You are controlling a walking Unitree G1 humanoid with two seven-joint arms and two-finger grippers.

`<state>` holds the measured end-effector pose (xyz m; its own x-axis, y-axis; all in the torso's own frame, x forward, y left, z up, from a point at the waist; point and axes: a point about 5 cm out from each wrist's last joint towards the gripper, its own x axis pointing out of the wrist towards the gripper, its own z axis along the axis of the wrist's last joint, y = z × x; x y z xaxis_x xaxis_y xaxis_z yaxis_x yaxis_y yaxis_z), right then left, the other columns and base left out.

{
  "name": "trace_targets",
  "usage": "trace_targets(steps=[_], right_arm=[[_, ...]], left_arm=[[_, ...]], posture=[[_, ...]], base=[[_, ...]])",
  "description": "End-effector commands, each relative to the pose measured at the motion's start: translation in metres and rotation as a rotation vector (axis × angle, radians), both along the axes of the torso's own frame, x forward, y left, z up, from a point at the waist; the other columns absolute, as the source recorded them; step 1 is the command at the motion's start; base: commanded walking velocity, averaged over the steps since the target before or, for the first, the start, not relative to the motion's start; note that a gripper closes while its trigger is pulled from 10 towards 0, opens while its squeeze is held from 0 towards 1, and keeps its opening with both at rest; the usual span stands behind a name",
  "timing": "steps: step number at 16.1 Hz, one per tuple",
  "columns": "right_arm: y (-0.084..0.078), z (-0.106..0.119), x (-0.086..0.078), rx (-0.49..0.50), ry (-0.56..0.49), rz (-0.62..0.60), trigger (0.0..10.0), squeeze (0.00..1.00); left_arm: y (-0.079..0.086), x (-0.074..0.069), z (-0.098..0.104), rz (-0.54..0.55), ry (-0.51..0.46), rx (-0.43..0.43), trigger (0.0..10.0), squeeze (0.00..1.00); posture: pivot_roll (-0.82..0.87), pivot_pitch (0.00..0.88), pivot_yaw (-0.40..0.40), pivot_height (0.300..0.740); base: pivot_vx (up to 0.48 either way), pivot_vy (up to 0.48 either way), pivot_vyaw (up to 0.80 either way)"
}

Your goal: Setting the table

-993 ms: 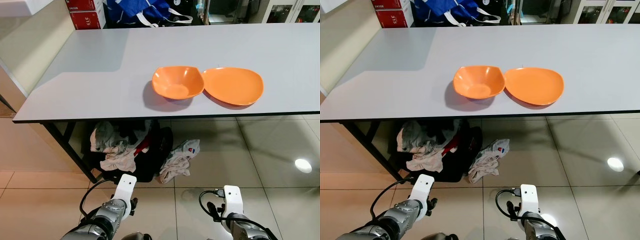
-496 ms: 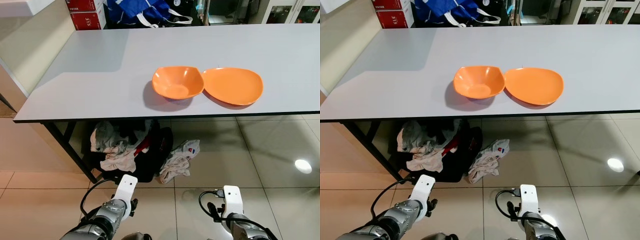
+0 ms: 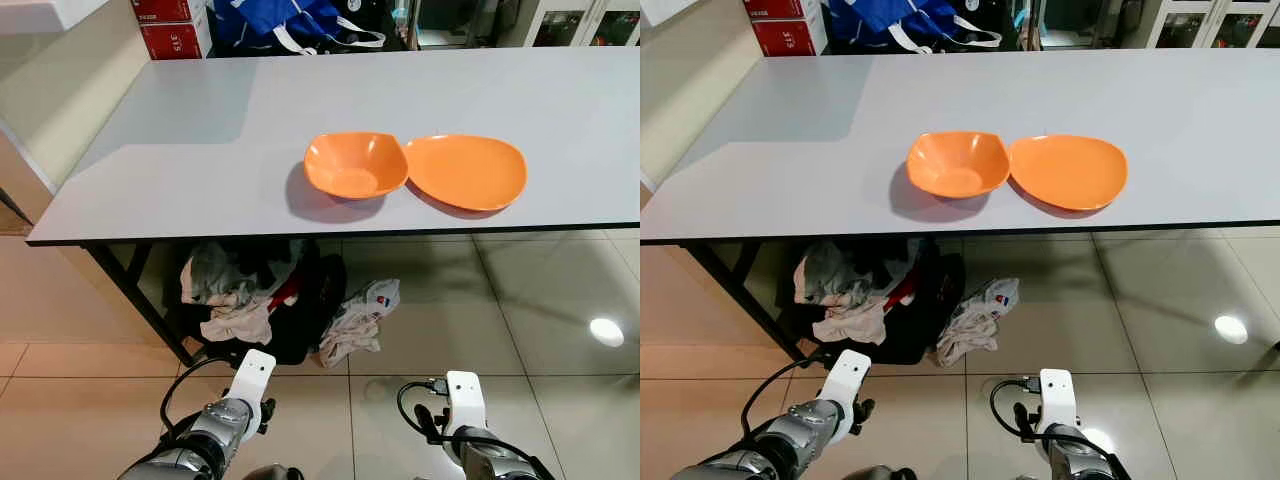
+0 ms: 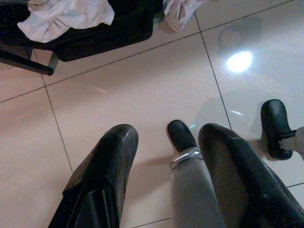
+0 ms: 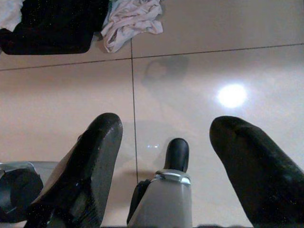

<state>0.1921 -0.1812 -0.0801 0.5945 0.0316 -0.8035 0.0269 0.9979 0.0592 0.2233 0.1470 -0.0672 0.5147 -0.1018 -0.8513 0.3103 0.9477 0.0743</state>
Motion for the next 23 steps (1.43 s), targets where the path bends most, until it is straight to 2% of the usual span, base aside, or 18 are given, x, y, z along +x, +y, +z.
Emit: trace_targets(steps=[1,5,6,7,9,10,11,12,13,14,15,16,17,19,23], right_arm=[[0.001,-0.002,-0.004,0.001,0.011,0.0,10.0,0.0],[0.002,-0.001,-0.003,0.006,-0.025,0.017,10.0,0.0],[0.003,0.002,0.0,0.029,-0.075,-0.006,10.0,0.0],[0.003,0.005,0.003,0.051,-0.134,-0.027,10.0,0.0],[0.003,0.009,0.008,0.06,-0.193,-0.045,10.0,0.0],[-0.001,0.019,0.019,0.062,-0.274,-0.044,10.0,0.0],[-0.011,0.049,0.045,0.06,-0.465,-0.038,10.0,0.0],[-0.013,0.062,0.053,0.058,-0.531,-0.04,10.0,0.0],[-0.012,0.079,0.063,0.051,-0.624,-0.042,10.0,0.0],[-0.011,0.083,0.065,0.053,-0.651,-0.04,10.0,0.0],[-0.003,0.102,0.074,0.065,-0.746,-0.033,10.0,0.0],[0.001,0.111,0.077,0.068,-0.789,-0.023,10.0,0.0],[0.009,0.133,0.08,0.079,-0.877,-0.013,10.0,0.0],[0.009,0.153,0.077,0.077,-0.939,-0.028,10.0,0.0],[0.001,0.162,0.072,0.05,-0.964,-0.09,10.0,0.0]], left_arm=[[0.002,0.002,0.001,0.002,-0.009,0.003,10.0,0.0],[-0.002,0.004,0.003,0.017,-0.07,-0.079,10.0,0.0],[-0.004,0.006,0.006,0.045,-0.113,-0.136,10.0,0.0],[-0.006,0.019,0.015,0.052,-0.188,-0.189,10.0,0.0],[-0.007,0.073,0.065,0.014,-0.391,-0.284,10.0,0.0],[-0.007,0.082,0.076,-0.003,-0.449,-0.292,10.0,0.0],[-0.009,0.091,0.09,-0.006,-0.524,-0.31,10.0,0.0],[-0.009,0.095,0.098,-0.007,-0.569,-0.312,10.0,0.0],[-0.011,0.105,0.117,-0.004,-0.669,-0.333,10.0,0.0],[-0.012,0.108,0.123,-0.003,-0.7,-0.346,10.0,0.0],[-0.017,0.116,0.147,-0.013,-0.796,-0.384,10.0,0.0],[-0.019,0.118,0.157,-0.026,-0.836,-0.39,10.0,0.0],[-0.022,0.117,0.174,-0.05,-0.907,-0.4,10.0,0.0],[-0.024,0.113,0.19,-0.063,-0.968,-0.412,10.0,0.0],[-0.023,0.109,0.211,-0.069,-1.045,-0.405,10.0,0.0]], posture=[[-0.07,0.0,0.068,0.74],[-0.07,0.0,0.061,0.74],[-0.07,0.0,0.062,0.74],[-0.07,0.0,0.063,0.74],[-0.07,0.0,0.065,0.74],[-0.06,0.0,0.065,0.74],[-0.06,0.0,0.064,0.74],[-0.06,0.0,0.063,0.74],[-0.05,0.0,0.059,0.74],[-0.05,0.0,0.059,0.74],[-0.05,0.0,0.055,0.74],[-0.05,0.0,0.054,0.74],[-0.05,0.0,0.054,0.74],[-0.05,0.0,0.055,0.74],[-0.04,0.0,0.054,0.74]], base=[[0.0,0.0,0.0],[0.0,0.0,0.0],[0.0,0.0,0.0],[0.0,0.0,0.0],[0.0,0.0,0.0],[0.0,0.0,0.0],[0.0,0.0,0.0],[0.0,0.0,0.0],[0.0,0.0,0.0],[0.0,0.0,0.0],[0.0,0.0,0.0],[0.0,0.0,0.0],[0.0,0.0,0.0],[0.0,0.0,0.0],[0.0,0.0,0.0]])
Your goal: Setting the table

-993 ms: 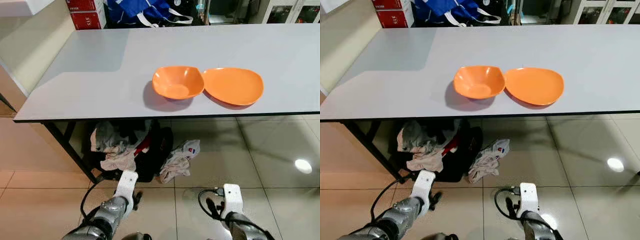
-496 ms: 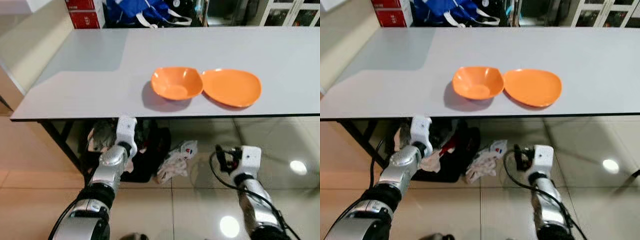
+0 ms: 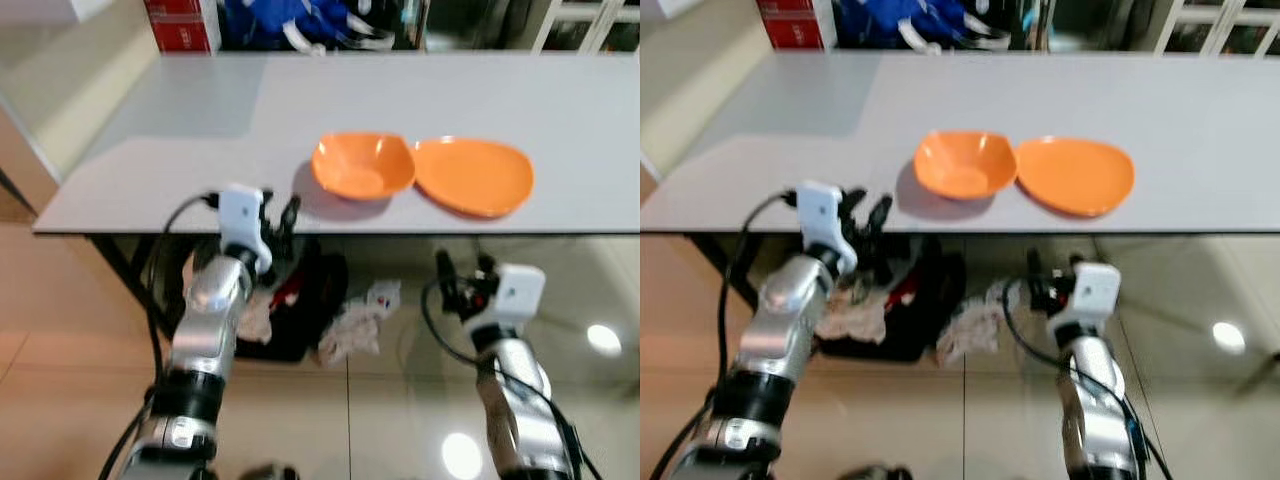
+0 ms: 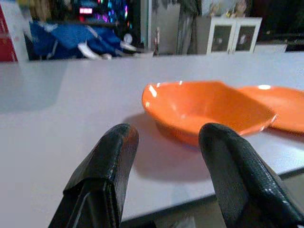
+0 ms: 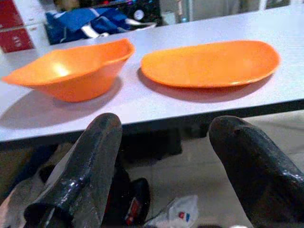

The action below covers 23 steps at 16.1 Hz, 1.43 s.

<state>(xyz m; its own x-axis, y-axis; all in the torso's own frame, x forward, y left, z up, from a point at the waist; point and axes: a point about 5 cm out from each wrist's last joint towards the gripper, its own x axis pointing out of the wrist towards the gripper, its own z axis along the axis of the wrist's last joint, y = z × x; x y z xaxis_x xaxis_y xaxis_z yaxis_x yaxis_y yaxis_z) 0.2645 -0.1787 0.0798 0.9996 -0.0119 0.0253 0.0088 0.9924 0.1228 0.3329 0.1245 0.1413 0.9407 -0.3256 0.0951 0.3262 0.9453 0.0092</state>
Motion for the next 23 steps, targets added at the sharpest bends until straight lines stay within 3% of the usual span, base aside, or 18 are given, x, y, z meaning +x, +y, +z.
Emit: trace_targets(steps=[1,3,7,9,11,15,18,23], right_arm=[[-0.003,0.006,0.0,0.012,-0.015,-0.022,10.0,0.0],[-0.001,0.019,0.004,-0.013,-0.056,-0.023,10.0,0.0],[0.007,0.021,0.007,0.018,-0.044,-0.025,10.0,0.0],[0.01,0.02,0.006,-0.005,-0.032,0.009,10.0,0.0],[0.008,0.011,0.002,-0.012,0.003,0.011,10.0,0.0],[0.009,-0.004,-0.017,0.004,0.058,0.021,10.0,0.0],[0.015,-0.013,-0.023,0.015,0.1,0.064,10.0,0.0],[0.013,-0.011,-0.024,0.021,0.099,0.052,10.0,0.0]], left_arm=[[-0.001,-0.001,0.001,0.0,0.012,0.017,10.0,0.0],[0.002,-0.002,-0.009,0.035,0.076,0.017,10.0,0.0],[0.004,-0.014,-0.034,0.055,0.153,0.084,10.0,0.0],[0.023,-0.034,-0.053,0.042,0.203,0.179,10.0,0.0],[0.028,-0.045,-0.056,-0.02,0.195,0.199,10.0,0.0],[0.037,-0.057,-0.051,0.004,0.195,0.151,10.0,0.0],[0.033,-0.049,-0.052,0.008,0.184,0.165,10.0,0.0],[0.027,-0.042,-0.051,0.064,0.208,0.106,10.0,0.0]], posture=[[-0.04,0.0,0.055,0.74],[-0.04,0.0,0.055,0.74],[-0.04,0.0,0.059,0.74],[-0.03,0.0,0.057,0.74],[-0.03,0.0,0.051,0.74],[-0.03,0.0,0.043,0.74],[-0.04,0.0,0.045,0.74],[-0.05,0.0,0.048,0.74]], base=[[0.0,0.0,0.0],[0.0,0.0,0.0],[0.0,0.0,0.0],[0.0,0.0,0.0],[0.0,0.0,0.0],[0.0,0.0,0.0],[0.0,0.0,0.0],[0.0,0.151,0.0]])
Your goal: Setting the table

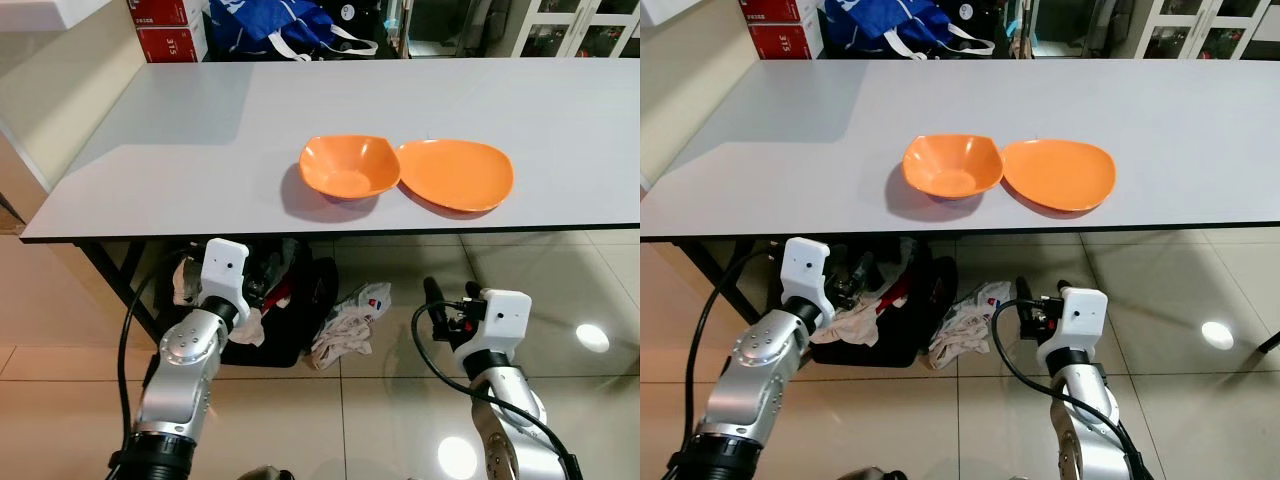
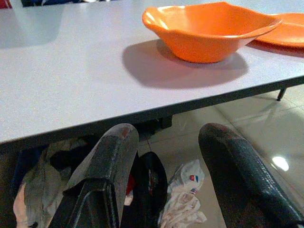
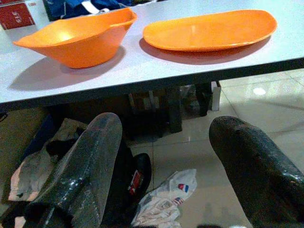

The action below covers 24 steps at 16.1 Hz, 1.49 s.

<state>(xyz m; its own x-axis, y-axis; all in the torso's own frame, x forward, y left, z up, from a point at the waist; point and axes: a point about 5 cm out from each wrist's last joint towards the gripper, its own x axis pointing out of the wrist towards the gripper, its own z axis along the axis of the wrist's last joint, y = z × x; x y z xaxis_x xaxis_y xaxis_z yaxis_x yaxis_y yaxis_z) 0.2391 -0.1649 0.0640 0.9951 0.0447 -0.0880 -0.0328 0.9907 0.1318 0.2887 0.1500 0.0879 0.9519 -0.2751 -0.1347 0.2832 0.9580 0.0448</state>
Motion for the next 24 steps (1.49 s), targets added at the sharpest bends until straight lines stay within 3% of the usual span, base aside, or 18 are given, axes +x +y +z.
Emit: trace_targets(steps=[1,7,24], right_arm=[[0.0,0.005,0.002,0.016,-0.014,-0.003,10.0,0.0],[-0.001,0.004,0.006,0.018,0.0,-0.01,10.0,0.0],[0.003,0.001,0.011,0.014,0.003,0.006,10.0,0.0]], left_arm=[[0.001,0.004,0.003,0.019,-0.004,0.006,10.0,0.0],[-0.005,0.007,0.003,0.025,-0.006,0.014,10.0,0.0],[-0.005,0.014,0.005,0.003,-0.024,0.04,10.0,0.0]], posture=[[-0.05,0.0,0.047,0.74],[-0.06,0.0,0.047,0.74],[-0.05,0.0,0.052,0.74]], base=[[0.0,0.476,0.0],[0.0,0.476,0.41],[0.0,0.478,0.05]])
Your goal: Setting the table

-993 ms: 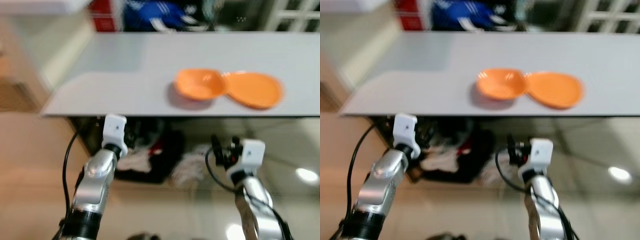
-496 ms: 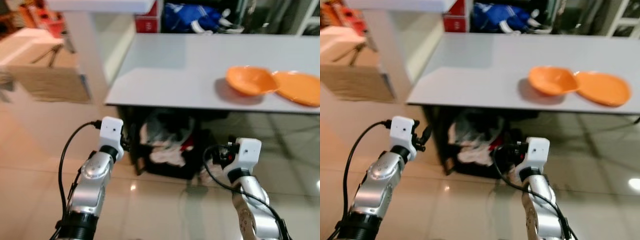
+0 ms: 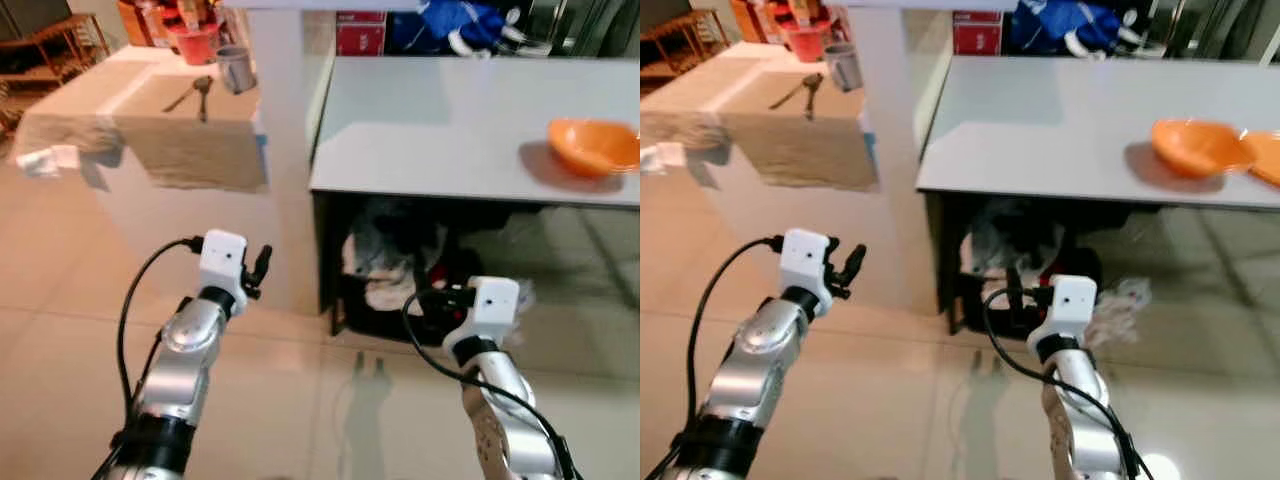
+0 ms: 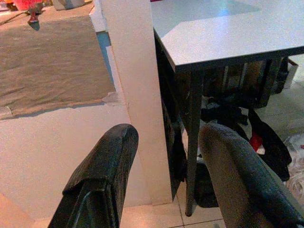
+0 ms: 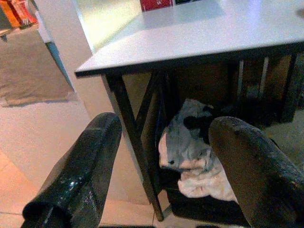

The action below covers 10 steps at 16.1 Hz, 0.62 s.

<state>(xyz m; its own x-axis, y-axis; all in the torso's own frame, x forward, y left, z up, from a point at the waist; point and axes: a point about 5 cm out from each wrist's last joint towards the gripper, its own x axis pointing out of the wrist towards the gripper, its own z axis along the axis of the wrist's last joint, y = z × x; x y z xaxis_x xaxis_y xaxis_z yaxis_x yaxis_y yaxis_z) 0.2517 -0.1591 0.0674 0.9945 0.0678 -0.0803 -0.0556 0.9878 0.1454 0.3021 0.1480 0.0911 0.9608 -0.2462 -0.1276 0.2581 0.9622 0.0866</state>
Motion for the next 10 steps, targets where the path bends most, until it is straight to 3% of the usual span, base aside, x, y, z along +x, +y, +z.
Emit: trace_targets(steps=[1,8,10], right_arm=[[-0.003,-0.0027,-0.0014,-0.001,0.011,-0.014,10.0,0.0],[-0.0013,-0.0058,-0.0019,0.002,0.019,-0.005,10.0,0.0],[-0.0011,-0.0056,-0.0015,0.0,0.016,-0.005,10.0,0.0]], left_arm=[[-0.003,0.0022,0.0012,-0.023,-0.007,0.001,10.0,0.0],[-0.0009,0.0061,0.0025,-0.012,-0.019,0.015,10.0,0.0],[-0.0002,0.0071,0.0025,-0.004,-0.034,0.032,10.0,0.0]], posture=[[-0.05,0.0,0.052,0.74],[-0.05,0.0,0.053,0.74],[-0.05,0.0,0.054,0.74]], base=[[0.0,0.48,0.0],[0.0,0.48,0.0],[0.0,0.0,0.0]])
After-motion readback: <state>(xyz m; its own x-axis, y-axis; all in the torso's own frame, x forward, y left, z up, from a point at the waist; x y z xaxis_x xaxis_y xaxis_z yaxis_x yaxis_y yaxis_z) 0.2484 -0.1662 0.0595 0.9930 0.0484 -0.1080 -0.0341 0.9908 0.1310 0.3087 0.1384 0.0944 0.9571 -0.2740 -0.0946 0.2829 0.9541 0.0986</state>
